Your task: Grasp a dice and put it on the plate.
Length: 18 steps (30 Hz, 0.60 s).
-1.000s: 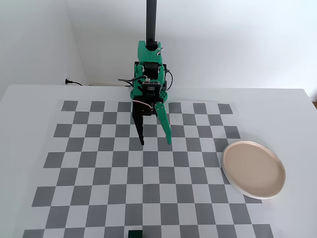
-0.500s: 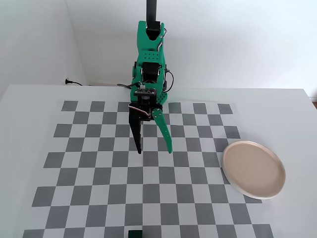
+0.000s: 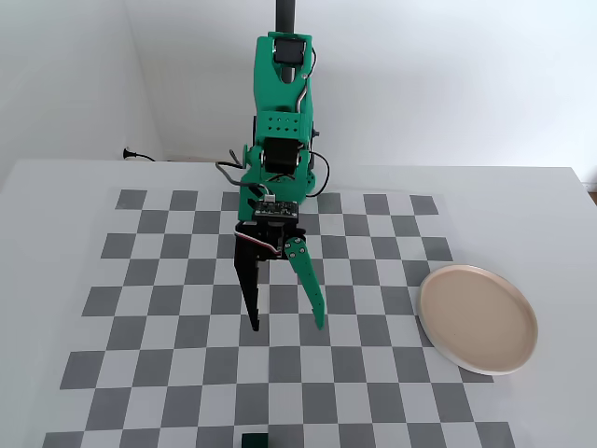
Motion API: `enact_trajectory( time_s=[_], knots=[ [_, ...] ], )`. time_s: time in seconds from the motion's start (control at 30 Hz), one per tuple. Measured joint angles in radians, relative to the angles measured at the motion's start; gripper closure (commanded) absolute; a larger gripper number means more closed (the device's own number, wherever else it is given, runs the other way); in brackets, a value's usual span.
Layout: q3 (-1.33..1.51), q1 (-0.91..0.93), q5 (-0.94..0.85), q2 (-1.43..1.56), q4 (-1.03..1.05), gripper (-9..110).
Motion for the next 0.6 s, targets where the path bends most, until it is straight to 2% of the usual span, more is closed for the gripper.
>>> enact_trajectory(
  time_s=[0.6],
  knots=[
    [-0.267, 0.083, 0.014, -0.301, -0.017, 74]
  ],
)
